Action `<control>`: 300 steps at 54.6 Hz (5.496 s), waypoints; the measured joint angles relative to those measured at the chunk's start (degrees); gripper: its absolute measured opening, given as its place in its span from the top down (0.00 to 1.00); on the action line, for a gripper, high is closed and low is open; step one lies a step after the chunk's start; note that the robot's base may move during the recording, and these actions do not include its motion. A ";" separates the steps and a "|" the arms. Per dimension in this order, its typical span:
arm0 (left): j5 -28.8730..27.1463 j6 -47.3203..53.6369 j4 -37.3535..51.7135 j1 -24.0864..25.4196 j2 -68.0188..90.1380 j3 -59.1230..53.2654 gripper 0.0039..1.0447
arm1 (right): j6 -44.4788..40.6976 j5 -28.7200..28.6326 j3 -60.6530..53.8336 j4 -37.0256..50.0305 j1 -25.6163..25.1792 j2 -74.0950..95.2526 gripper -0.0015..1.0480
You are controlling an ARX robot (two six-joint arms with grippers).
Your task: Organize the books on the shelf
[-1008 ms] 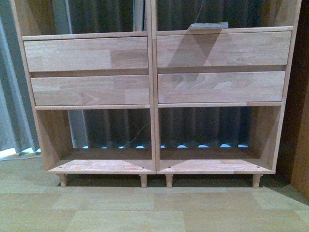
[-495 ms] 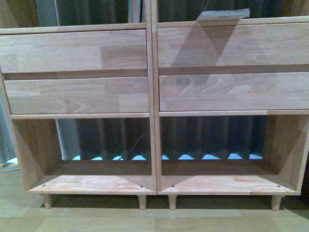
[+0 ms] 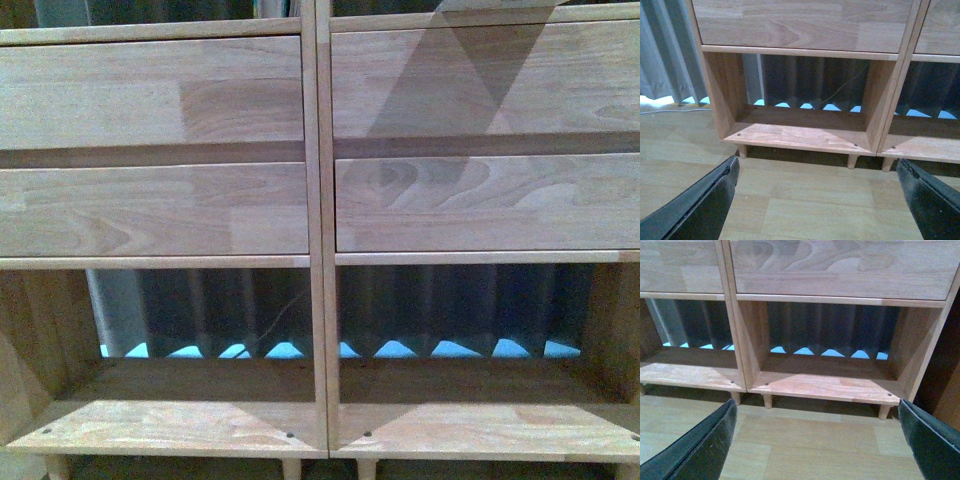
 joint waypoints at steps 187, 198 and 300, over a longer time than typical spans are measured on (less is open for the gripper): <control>0.00 0.00 0.00 0.00 -0.02 0.00 0.07 | 64.00 6.10 27.96 9.18 7.56 62.99 0.07; 0.00 0.00 0.00 0.00 -0.02 0.00 0.07 | 70.73 5.01 32.17 14.69 8.00 70.23 0.07; 0.00 0.00 0.00 0.00 -0.02 0.00 0.07 | 78.12 6.25 52.92 21.40 4.35 94.12 0.92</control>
